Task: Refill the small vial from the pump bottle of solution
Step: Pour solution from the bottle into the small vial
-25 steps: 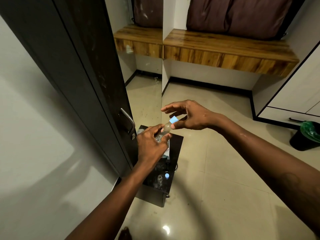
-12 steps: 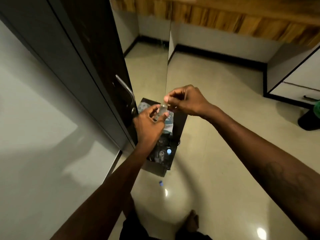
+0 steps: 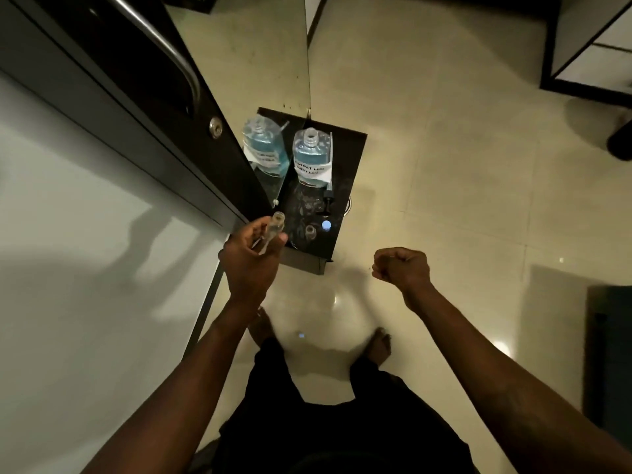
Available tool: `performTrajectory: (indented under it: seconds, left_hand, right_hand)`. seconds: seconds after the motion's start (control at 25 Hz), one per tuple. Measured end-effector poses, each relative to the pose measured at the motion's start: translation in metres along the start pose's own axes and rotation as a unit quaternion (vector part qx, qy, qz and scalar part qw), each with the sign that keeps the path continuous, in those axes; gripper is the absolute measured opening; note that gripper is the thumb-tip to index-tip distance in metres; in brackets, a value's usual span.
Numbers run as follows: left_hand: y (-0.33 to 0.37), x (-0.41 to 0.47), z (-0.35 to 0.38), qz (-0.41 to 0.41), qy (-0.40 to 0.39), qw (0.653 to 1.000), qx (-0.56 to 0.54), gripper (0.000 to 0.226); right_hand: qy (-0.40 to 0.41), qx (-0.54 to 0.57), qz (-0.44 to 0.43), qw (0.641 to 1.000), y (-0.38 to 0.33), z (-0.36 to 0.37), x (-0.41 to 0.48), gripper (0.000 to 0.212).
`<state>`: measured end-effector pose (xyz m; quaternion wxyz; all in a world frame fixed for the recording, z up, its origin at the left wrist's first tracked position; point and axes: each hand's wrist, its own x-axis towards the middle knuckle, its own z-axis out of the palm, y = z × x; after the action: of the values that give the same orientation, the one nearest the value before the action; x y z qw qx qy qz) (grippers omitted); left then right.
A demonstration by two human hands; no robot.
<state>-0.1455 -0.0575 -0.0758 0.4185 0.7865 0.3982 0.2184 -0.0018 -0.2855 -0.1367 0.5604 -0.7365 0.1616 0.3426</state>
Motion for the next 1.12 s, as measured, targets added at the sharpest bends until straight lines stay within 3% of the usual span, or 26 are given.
performTrajectory:
  seconds: [0.24, 0.52, 0.88, 1.12]
  left_hand:
    - [-0.009, 0.013, 0.026, -0.020, -0.034, 0.998, -0.039, 0.037]
    - [-0.026, -0.010, 0.013, -0.036, -0.038, 0.999, -0.006, 0.035]
    - [-0.034, -0.092, -0.012, -0.139, 0.034, 0.988, -0.050, 0.030]
    - [-0.109, -0.164, -0.065, -0.202, 0.090, 0.974, -0.054, 0.027]
  right_hand:
    - [-0.058, -0.018, -0.035, 0.998, -0.003, 0.036, 0.001, 0.016]
    - [-0.071, -0.051, -0.079, 0.993, 0.005, 0.051, -0.003, 0.022]
    - [-0.156, -0.144, -0.101, 0.972, 0.042, 0.047, -0.028, 0.013]
    - [-0.234, -0.223, -0.104, 0.941, 0.116, 0.103, -0.066, 0.010]
